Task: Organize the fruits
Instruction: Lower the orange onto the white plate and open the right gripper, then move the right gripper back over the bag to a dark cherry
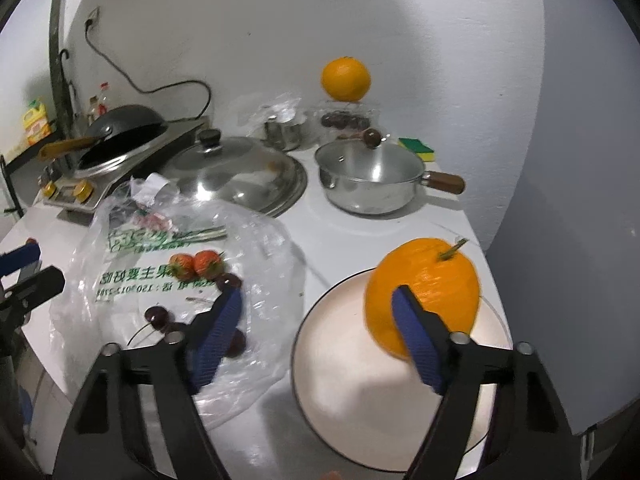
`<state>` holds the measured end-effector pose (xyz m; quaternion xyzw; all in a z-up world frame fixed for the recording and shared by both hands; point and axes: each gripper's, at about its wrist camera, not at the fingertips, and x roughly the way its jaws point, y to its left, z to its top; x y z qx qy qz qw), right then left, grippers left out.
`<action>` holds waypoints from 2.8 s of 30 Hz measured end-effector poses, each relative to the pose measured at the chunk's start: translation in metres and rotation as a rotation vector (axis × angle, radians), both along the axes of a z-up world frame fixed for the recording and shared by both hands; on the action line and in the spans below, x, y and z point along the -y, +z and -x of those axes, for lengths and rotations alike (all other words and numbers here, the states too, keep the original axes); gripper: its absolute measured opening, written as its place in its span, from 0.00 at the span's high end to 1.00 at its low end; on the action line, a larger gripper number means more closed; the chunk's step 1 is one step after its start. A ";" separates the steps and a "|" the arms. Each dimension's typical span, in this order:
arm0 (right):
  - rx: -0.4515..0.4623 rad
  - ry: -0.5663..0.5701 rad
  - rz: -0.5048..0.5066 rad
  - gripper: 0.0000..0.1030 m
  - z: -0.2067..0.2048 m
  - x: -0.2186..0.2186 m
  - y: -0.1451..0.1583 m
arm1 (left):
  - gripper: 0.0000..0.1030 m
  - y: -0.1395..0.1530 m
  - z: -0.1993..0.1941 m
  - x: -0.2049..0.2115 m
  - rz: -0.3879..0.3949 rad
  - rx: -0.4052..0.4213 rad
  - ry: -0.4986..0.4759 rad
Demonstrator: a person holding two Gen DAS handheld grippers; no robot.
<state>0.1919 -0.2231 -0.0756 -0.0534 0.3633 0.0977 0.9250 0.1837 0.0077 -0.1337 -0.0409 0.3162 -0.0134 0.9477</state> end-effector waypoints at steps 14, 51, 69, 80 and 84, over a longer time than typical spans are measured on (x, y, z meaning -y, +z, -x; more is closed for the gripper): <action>-0.040 0.129 0.013 0.46 0.004 -0.038 -0.023 | 0.06 -0.017 0.002 -0.003 0.001 -0.033 0.015; -0.163 0.239 -0.025 0.66 -0.013 -0.049 -0.066 | 0.06 -0.042 -0.022 0.003 -0.072 -0.110 0.030; -0.158 0.290 -0.058 0.74 -0.012 -0.039 -0.066 | 0.07 -0.043 -0.029 0.017 -0.141 -0.085 0.006; -0.099 0.293 -0.147 0.74 -0.012 -0.027 -0.040 | 0.07 -0.042 -0.042 0.030 -0.136 -0.058 -0.061; -0.066 0.299 -0.169 0.74 -0.011 -0.025 -0.027 | 0.07 -0.042 -0.047 0.037 -0.135 -0.047 -0.094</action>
